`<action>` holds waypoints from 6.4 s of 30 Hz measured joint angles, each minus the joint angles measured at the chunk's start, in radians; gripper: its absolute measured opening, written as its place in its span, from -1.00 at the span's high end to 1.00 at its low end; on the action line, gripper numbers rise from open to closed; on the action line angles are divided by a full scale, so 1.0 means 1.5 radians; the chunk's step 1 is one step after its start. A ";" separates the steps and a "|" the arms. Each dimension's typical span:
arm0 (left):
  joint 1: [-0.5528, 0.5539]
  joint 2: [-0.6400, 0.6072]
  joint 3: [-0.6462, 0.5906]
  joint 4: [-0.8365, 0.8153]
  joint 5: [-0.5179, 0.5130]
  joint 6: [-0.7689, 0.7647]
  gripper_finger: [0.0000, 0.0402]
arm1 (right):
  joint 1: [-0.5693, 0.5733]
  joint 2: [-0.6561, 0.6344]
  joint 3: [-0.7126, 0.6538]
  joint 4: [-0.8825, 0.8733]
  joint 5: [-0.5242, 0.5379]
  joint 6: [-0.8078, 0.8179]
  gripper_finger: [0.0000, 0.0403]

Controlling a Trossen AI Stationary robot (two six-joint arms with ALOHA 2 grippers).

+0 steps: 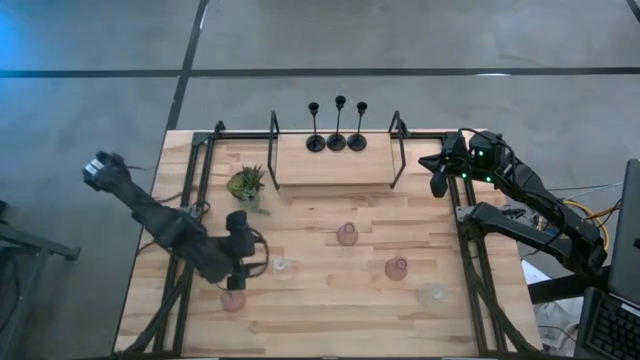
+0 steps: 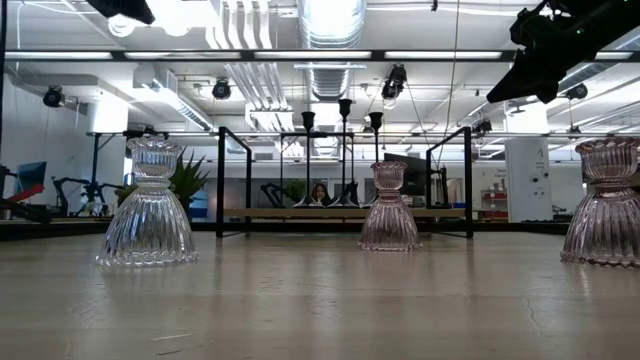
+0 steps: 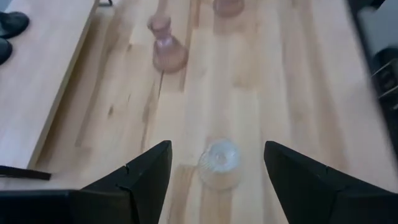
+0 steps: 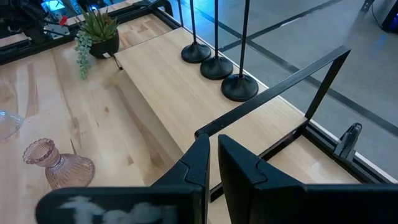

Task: Pick & Place candle stick holders
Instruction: Put the left transparent candle holder on the shelf, then put the top pink candle holder on the shelf

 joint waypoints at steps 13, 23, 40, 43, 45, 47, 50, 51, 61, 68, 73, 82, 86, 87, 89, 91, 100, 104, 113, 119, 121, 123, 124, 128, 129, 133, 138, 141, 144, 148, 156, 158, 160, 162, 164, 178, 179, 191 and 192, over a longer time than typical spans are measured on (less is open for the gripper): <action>0.007 0.124 -0.028 0.038 -0.001 0.062 -0.27 | 0.000 0.000 0.000 0.000 0.000 0.001 0.86; 0.017 0.206 -0.028 0.104 0.093 0.093 -0.20 | 0.000 0.000 0.000 0.000 0.000 0.001 0.86; 0.056 0.239 -0.034 0.104 0.142 0.116 -0.16 | 0.000 0.000 0.000 0.000 0.000 0.000 0.86; 0.068 0.250 -0.042 0.103 0.161 0.116 -0.16 | 0.000 0.000 0.000 0.000 0.000 0.000 0.86; 0.076 0.258 -0.045 0.105 0.164 0.121 -0.14 | 0.000 0.000 0.000 0.000 0.000 0.000 0.86; 0.082 0.271 -0.045 0.106 0.160 0.139 -0.11 | 0.000 0.000 0.000 0.000 0.000 0.001 0.86; 0.086 0.281 -0.043 0.105 0.148 0.168 -0.04 | 0.000 0.000 0.000 0.000 0.000 0.000 0.86; 0.086 0.282 -0.041 0.105 0.140 0.176 -0.01 | 0.000 0.000 0.000 0.000 0.000 0.001 0.86; 0.100 0.283 -0.040 0.101 0.138 0.196 0.80 | 0.000 0.000 0.000 0.000 0.000 0.001 0.86; 0.129 0.284 -0.027 0.093 0.152 0.209 0.80 | 0.000 0.000 0.000 0.000 0.000 0.000 0.86; 0.167 0.290 0.038 0.036 0.194 0.253 0.83 | 0.000 0.000 0.000 0.000 0.000 0.000 0.86; 0.291 0.288 0.189 -0.097 0.174 0.373 0.83 | 0.000 0.000 0.000 0.000 0.000 0.000 0.86; 0.369 0.287 0.237 -0.111 0.170 0.411 0.84 | 0.000 0.000 0.000 0.000 0.000 0.000 0.86; 0.389 0.287 0.245 -0.111 0.172 0.423 0.84 | 0.000 0.000 0.000 0.000 0.000 0.000 0.86; 0.431 0.287 0.260 -0.113 0.175 0.447 0.84 | 0.000 0.000 0.000 0.000 0.000 0.001 0.86; 0.471 0.287 0.272 -0.118 0.179 0.470 0.84 | 0.000 0.000 0.000 0.000 0.000 0.000 0.86; 0.631 0.286 0.276 -0.104 0.247 0.537 0.84 | 0.000 0.000 0.000 0.000 0.000 0.000 0.86; 0.678 0.286 0.273 -0.081 0.256 0.559 0.84 | 0.000 0.000 0.000 0.000 0.000 0.000 0.86; 0.728 0.322 0.272 -0.055 0.287 0.593 0.84 | 0.000 0.000 0.000 0.000 0.000 0.001 0.86; 0.742 0.368 0.288 -0.053 0.273 0.610 0.84 | 0.000 0.000 0.000 0.000 0.000 0.000 0.86; 0.746 0.384 0.298 -0.052 0.259 0.615 0.84 | 0.000 0.000 0.000 0.000 0.000 0.000 0.86; 0.749 0.401 0.307 -0.052 0.236 0.619 0.84 | 0.000 0.000 0.000 0.000 0.000 0.000 0.86; 0.750 0.408 0.311 -0.053 0.229 0.621 0.84 | 0.000 0.000 0.000 0.000 0.000 0.000 0.86; 0.758 0.432 0.326 -0.062 0.209 0.624 0.84 | 0.000 0.000 0.000 0.000 0.000 0.000 0.86; 0.761 0.436 0.327 -0.064 0.208 0.624 0.84 | 0.000 0.000 0.000 0.000 0.000 0.000 0.86; 0.771 0.439 0.326 -0.067 0.205 0.615 0.84 | 0.000 0.000 0.000 0.000 0.000 0.000 0.86; 0.790 0.439 0.326 -0.068 0.203 0.597 0.84 | 0.000 0.000 0.000 0.000 0.000 0.000 0.86; 0.799 0.439 0.325 -0.066 0.203 0.594 0.84 | 0.000 0.000 0.000 0.000 0.000 0.000 0.86; 0.804 0.439 0.325 -0.065 0.203 0.591 0.84 | 0.000 0.000 0.000 0.000 0.000 0.001 0.86; 0.806 0.439 0.325 -0.067 0.203 0.590 0.84 | 0.000 0.000 0.000 0.000 0.000 0.000 0.86; 0.806 0.438 0.325 -0.069 0.208 0.590 0.84 | 0.000 0.000 0.000 0.000 0.000 0.000 0.86; 0.805 0.438 0.325 -0.069 0.210 0.590 0.82 | 0.000 0.000 0.000 0.000 0.000 0.001 0.86; 0.805 0.438 0.325 -0.069 0.212 0.590 0.75 | 0.000 0.000 0.000 0.000 0.000 0.000 0.86; 0.805 0.438 0.325 -0.069 0.212 0.592 0.66 | 0.000 0.000 0.000 0.000 0.000 0.000 0.86; 0.805 0.438 0.325 -0.070 0.212 0.596 0.60 | 0.000 0.000 0.000 0.000 0.000 0.001 0.86; 0.805 0.438 0.324 -0.069 0.207 0.598 0.51 | 0.000 0.000 0.000 0.000 0.000 0.000 0.86; 0.805 0.438 0.324 -0.069 0.207 0.598 0.50 | 0.000 0.000 0.000 0.000 0.000 0.001 0.86; 0.805 0.438 0.326 -0.072 0.207 0.596 0.08 | 0.000 0.000 0.000 0.000 0.000 0.001 0.86; 0.805 0.438 0.328 -0.072 0.206 0.596 0.06 | 0.000 0.000 0.000 0.000 0.000 0.000 0.86</action>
